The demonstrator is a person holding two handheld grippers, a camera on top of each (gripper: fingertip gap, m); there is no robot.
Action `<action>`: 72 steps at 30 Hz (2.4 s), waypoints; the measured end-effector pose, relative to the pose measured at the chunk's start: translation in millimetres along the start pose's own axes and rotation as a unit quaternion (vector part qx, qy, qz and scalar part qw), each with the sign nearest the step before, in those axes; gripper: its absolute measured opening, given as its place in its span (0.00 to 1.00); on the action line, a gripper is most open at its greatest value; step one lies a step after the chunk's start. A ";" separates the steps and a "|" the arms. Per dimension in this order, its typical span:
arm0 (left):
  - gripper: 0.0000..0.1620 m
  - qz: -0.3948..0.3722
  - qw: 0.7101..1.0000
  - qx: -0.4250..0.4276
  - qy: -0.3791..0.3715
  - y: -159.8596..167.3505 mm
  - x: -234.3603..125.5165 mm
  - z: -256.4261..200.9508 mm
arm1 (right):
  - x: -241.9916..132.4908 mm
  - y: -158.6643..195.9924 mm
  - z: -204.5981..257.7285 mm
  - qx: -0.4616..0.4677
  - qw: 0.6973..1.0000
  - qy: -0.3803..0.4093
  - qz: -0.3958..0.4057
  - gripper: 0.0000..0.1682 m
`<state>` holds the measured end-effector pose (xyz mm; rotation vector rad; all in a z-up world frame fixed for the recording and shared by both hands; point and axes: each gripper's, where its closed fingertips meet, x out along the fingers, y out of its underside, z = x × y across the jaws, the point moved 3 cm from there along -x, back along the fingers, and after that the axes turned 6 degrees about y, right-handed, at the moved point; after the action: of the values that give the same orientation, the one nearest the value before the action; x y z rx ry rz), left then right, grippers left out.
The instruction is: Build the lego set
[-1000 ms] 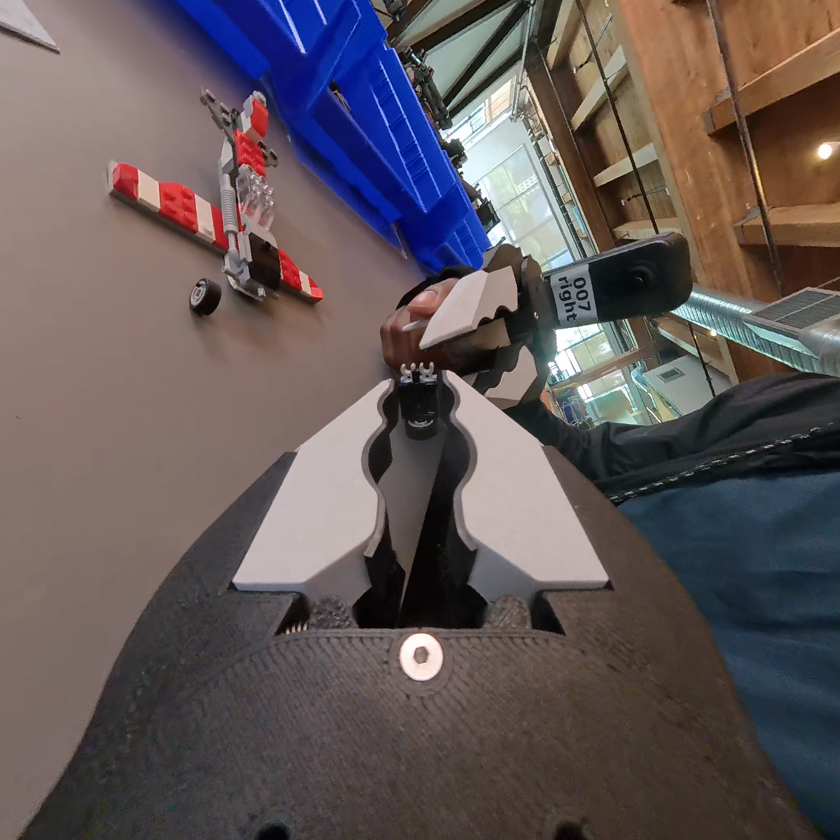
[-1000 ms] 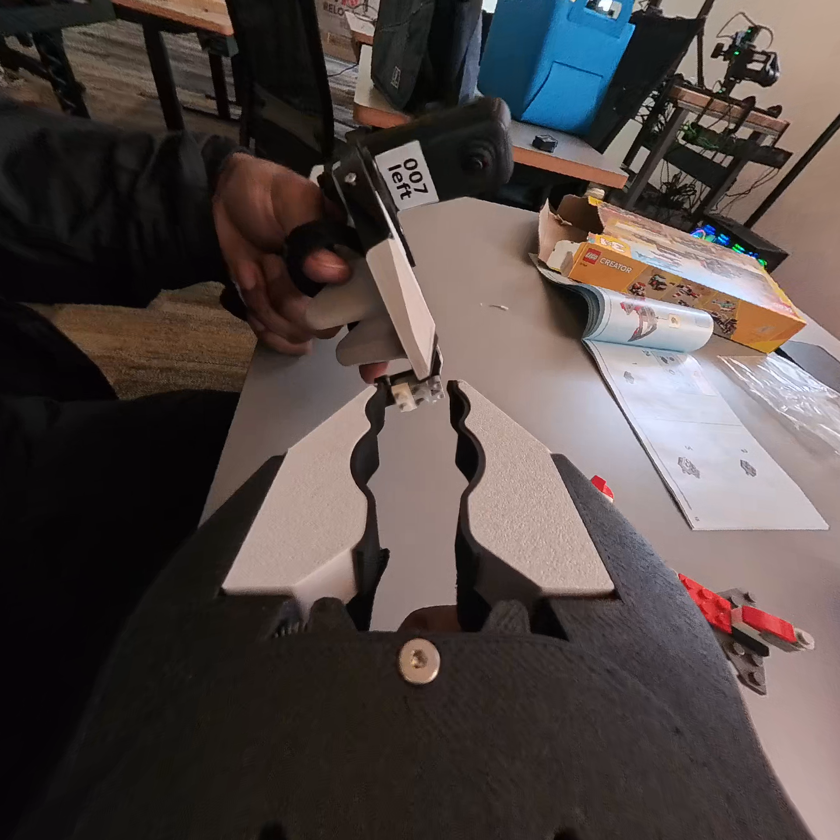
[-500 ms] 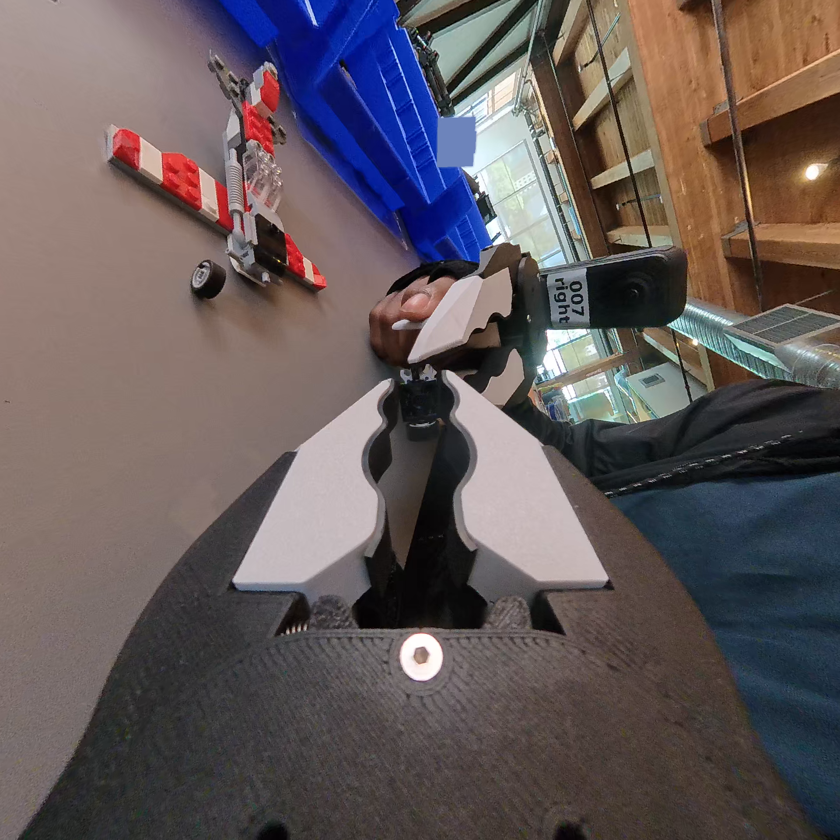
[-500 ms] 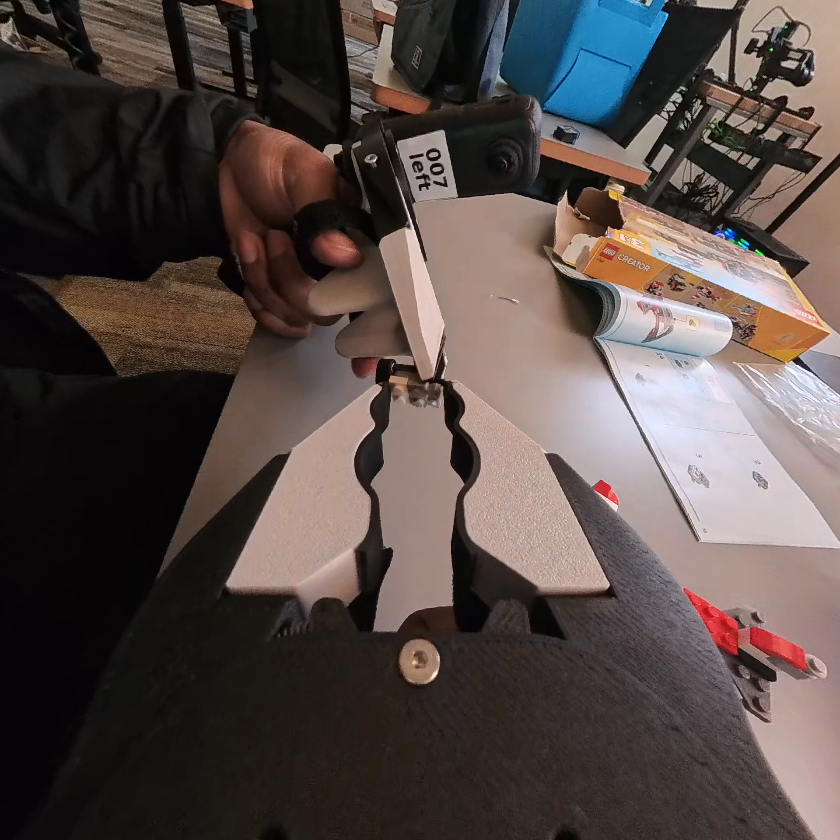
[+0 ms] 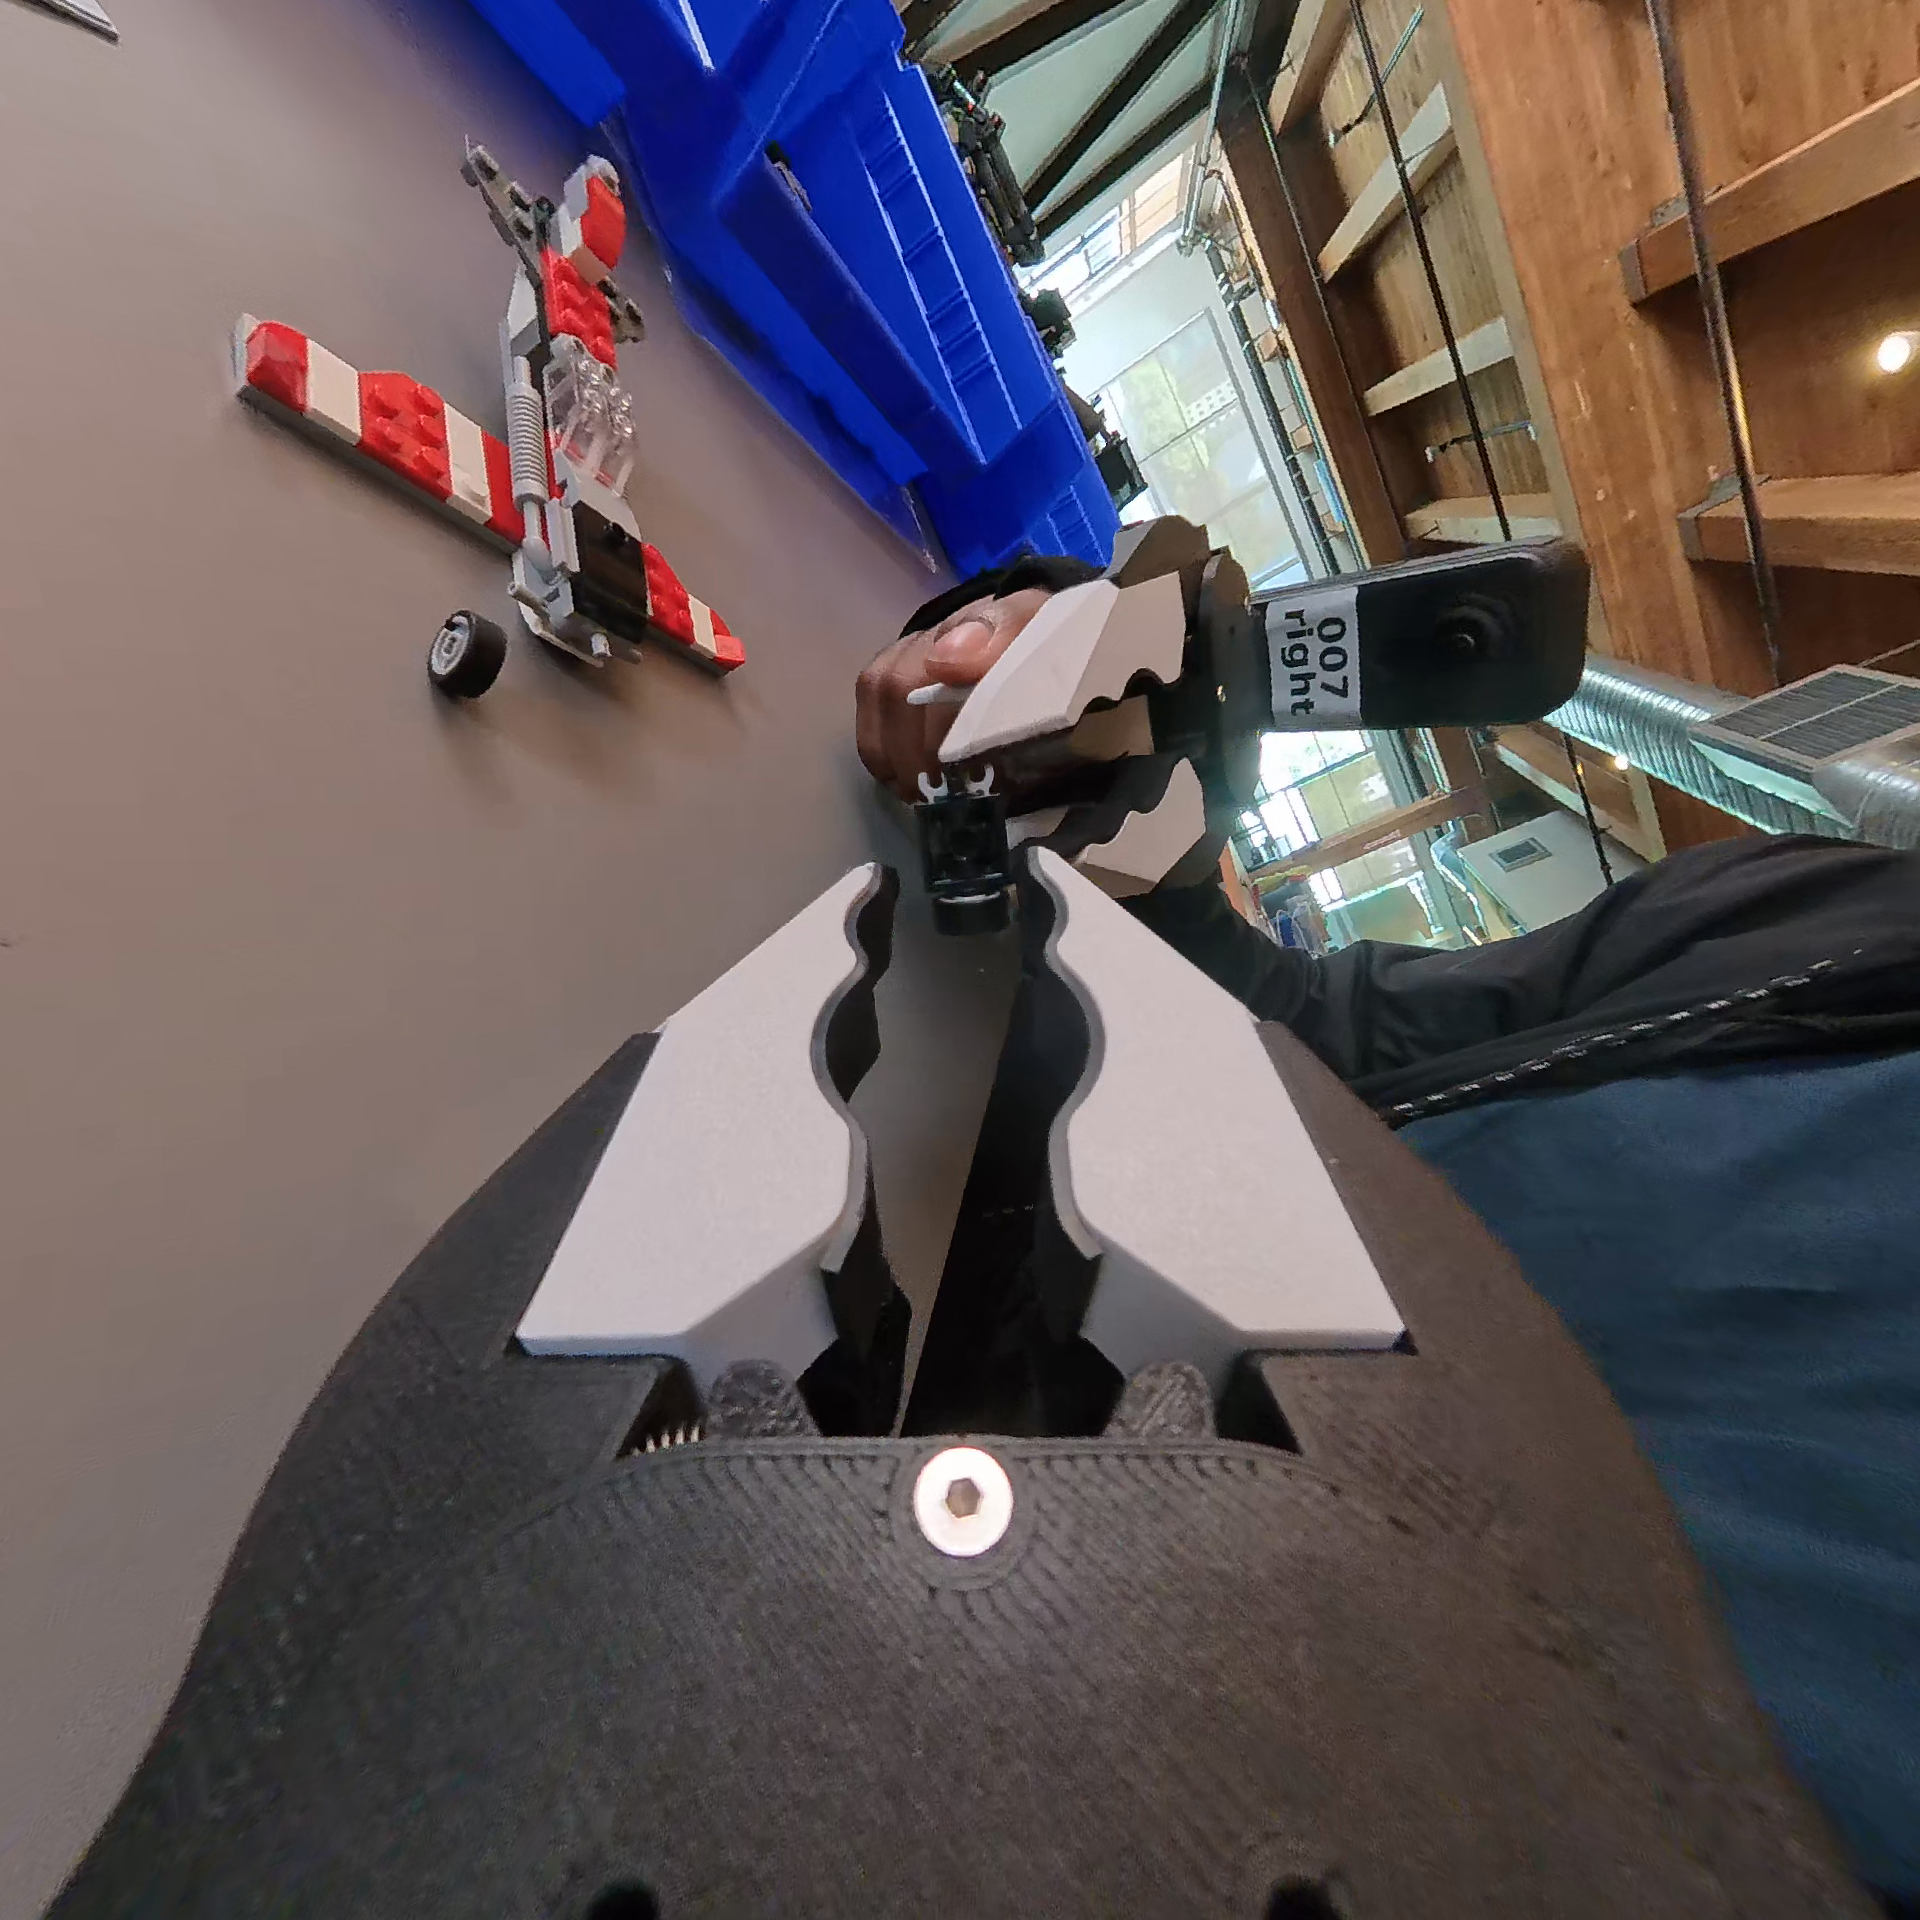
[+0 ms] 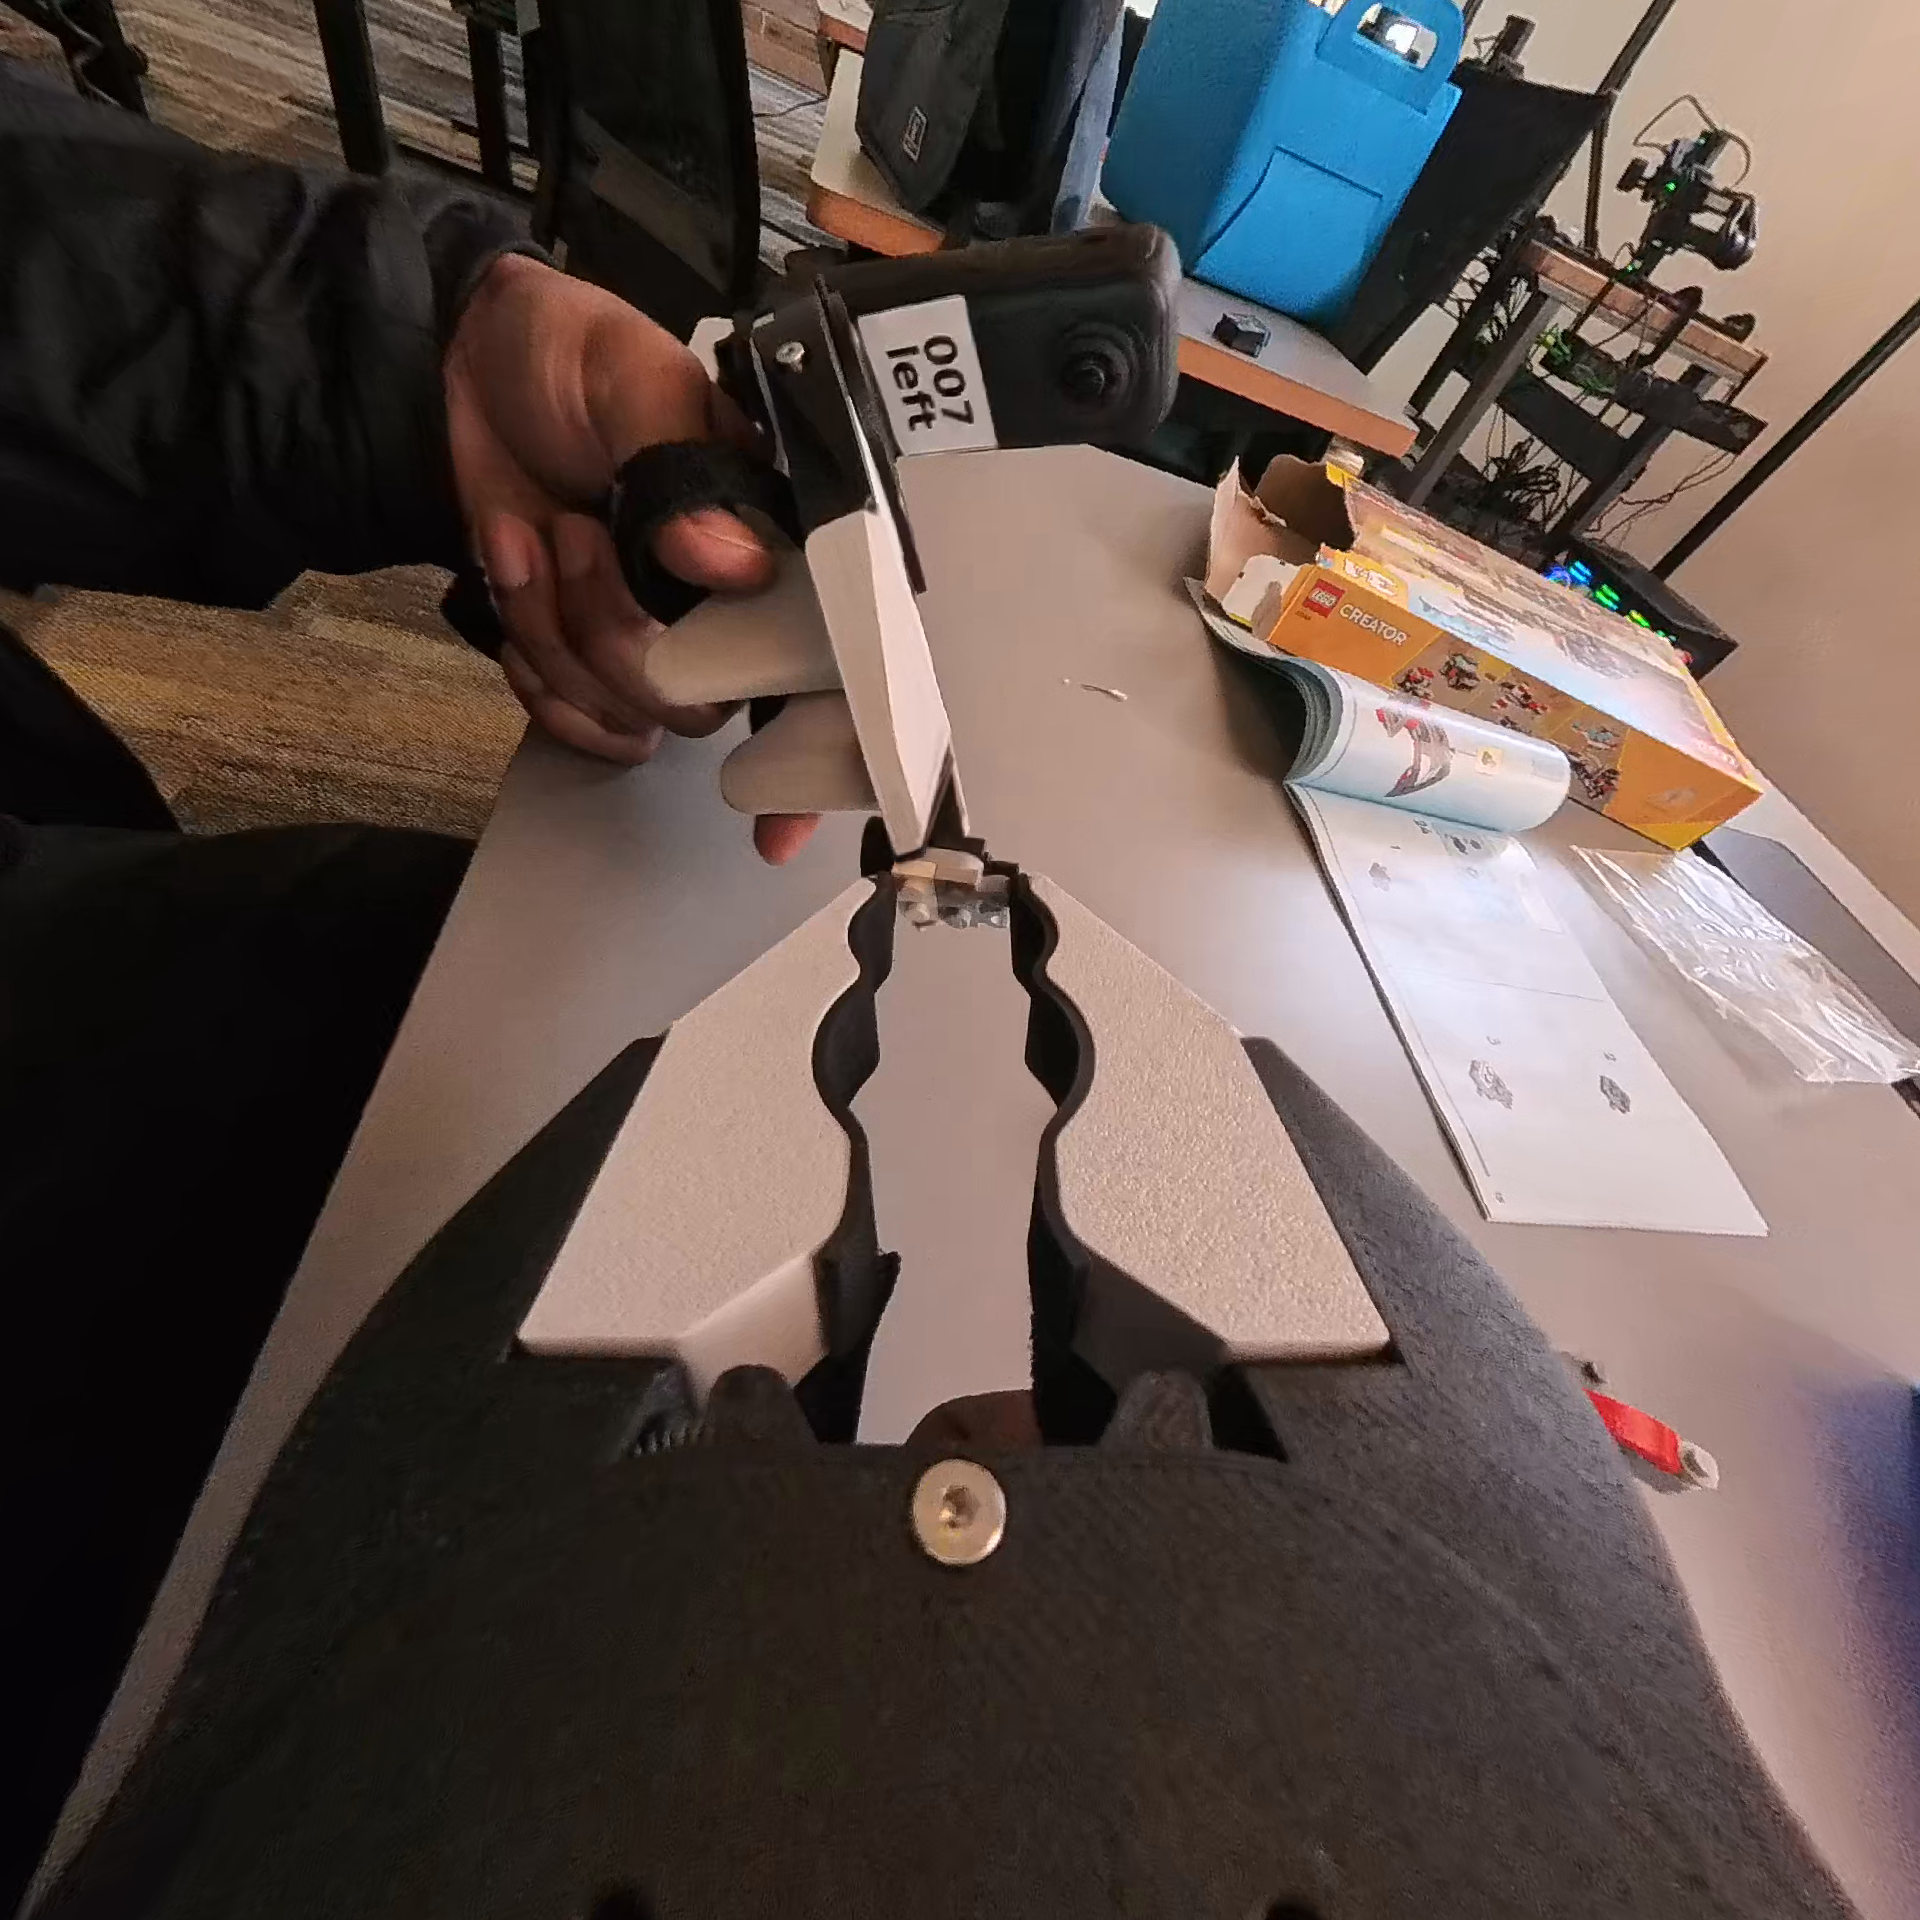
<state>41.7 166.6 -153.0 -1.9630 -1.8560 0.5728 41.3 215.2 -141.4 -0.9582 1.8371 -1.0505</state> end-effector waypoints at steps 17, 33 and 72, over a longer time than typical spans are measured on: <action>0.12 -0.031 0.995 0.084 -0.050 -12.1 -5.1 0.9 | -2.7 6.9 -11.2 0.116 0.992 0.037 0.038 0.17; 0.12 0.022 0.904 0.386 -0.184 -12.1 4.0 -3.7 | -4.3 11.9 -20.8 0.572 0.820 -0.001 -0.031 0.16; 0.12 -0.093 0.975 0.196 -0.044 -26.7 11.2 -14.1 | -16.5 -5.2 -25.8 0.580 0.803 -0.057 -0.126 0.04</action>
<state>27.3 179.3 -127.3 -1.5132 -1.7871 0.9019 26.0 235.6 -123.6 -0.4499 0.6489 -1.8693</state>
